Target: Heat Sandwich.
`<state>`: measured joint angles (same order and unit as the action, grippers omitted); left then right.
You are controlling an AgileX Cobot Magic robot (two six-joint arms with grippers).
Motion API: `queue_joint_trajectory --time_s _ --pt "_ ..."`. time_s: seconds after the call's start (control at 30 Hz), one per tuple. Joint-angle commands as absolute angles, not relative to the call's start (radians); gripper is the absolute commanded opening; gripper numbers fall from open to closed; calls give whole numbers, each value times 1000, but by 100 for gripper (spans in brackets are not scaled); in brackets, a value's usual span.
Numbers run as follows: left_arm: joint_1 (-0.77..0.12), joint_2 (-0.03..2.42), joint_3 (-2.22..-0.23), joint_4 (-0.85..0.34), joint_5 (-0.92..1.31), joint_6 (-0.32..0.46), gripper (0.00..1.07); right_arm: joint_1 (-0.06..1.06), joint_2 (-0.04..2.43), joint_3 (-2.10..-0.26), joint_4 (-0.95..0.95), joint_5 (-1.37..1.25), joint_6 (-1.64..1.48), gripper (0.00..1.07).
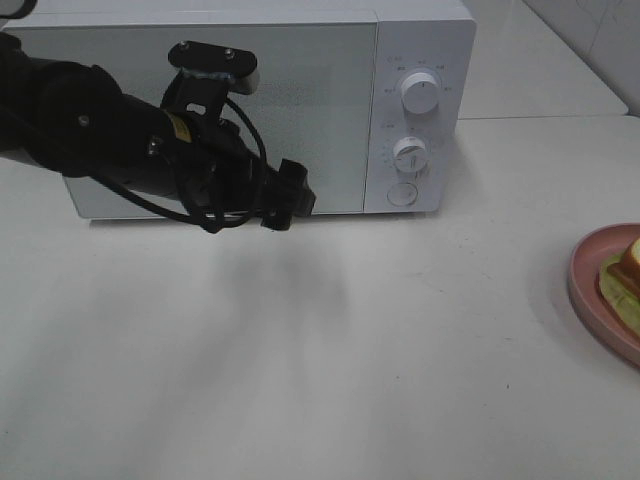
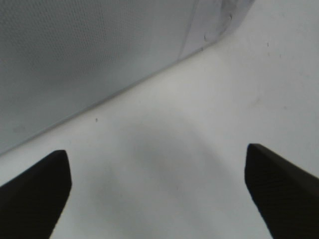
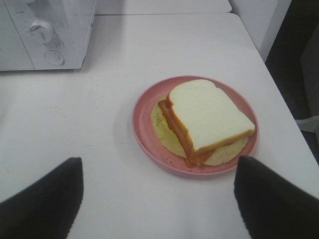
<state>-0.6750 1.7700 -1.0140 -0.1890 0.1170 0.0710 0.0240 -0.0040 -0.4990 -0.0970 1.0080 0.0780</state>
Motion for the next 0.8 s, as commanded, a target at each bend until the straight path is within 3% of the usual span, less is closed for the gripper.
queue_joint_trajectory --time_s 0.03,0.33,0.47,0.57,0.8 --pt "-680 1720 -1011 -185 283 66 98 15 -31 -499 -97 994 64 76" --pt "-680 1635 -1011 -145 625 66 98 15 -31 -499 -97 994 64 76" --pt "-658 1617 -1014 -148 720 26 98 15 -31 -499 -97 994 64 76" --pt "-593 1597 -1014 -155 817 -21 98 15 -31 -499 -97 994 64 76" --pt "-469 1564 -1015 -165 946 -25 98 15 -31 -499 -97 994 64 76"
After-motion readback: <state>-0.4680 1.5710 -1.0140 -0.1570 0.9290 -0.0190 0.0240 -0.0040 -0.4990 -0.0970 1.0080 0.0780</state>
